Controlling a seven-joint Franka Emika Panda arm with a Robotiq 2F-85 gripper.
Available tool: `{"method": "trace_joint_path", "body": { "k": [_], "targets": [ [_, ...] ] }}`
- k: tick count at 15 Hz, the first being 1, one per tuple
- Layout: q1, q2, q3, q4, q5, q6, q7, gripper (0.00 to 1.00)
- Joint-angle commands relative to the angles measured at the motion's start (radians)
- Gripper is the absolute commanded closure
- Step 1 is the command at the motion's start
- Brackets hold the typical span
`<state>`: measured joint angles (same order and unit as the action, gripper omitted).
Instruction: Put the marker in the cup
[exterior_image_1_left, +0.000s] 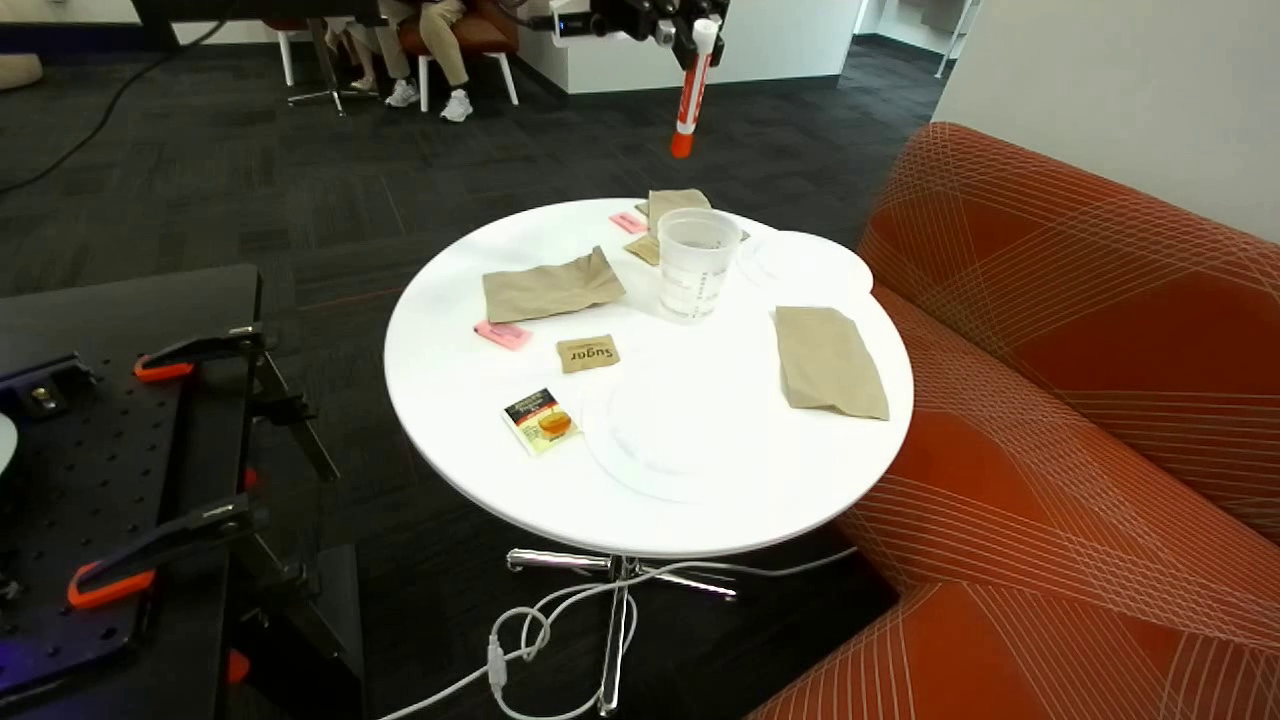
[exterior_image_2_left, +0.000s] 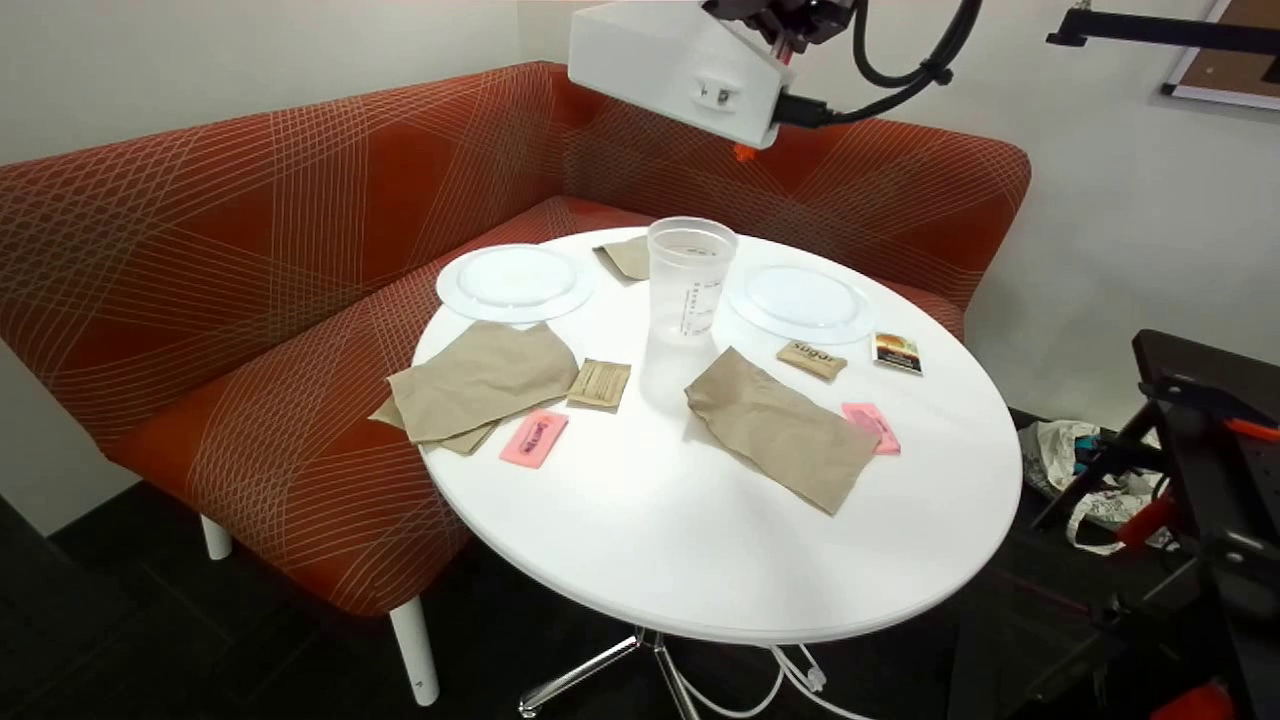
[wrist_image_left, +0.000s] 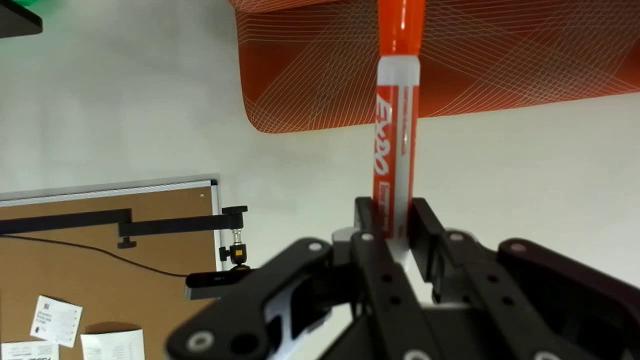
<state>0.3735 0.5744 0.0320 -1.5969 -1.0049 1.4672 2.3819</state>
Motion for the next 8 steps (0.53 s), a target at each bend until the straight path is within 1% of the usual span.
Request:
{"method": "trace_joint_path", "body": {
  "k": [1,3,4,8],
  "targets": [
    [-0.022,0.052,0.019,0.075,-0.01,-0.034,-0.021,0.95],
    [-0.028,0.075,0.018,0.099,-0.009,-0.025,-0.038,0.95],
    [-0.01,0.072,0.033,0.055,0.01,-0.03,0.008,0.95],
    [0.0,0.125,0.06,0.061,0.029,-0.021,0.004,0.95]
  ]
}}
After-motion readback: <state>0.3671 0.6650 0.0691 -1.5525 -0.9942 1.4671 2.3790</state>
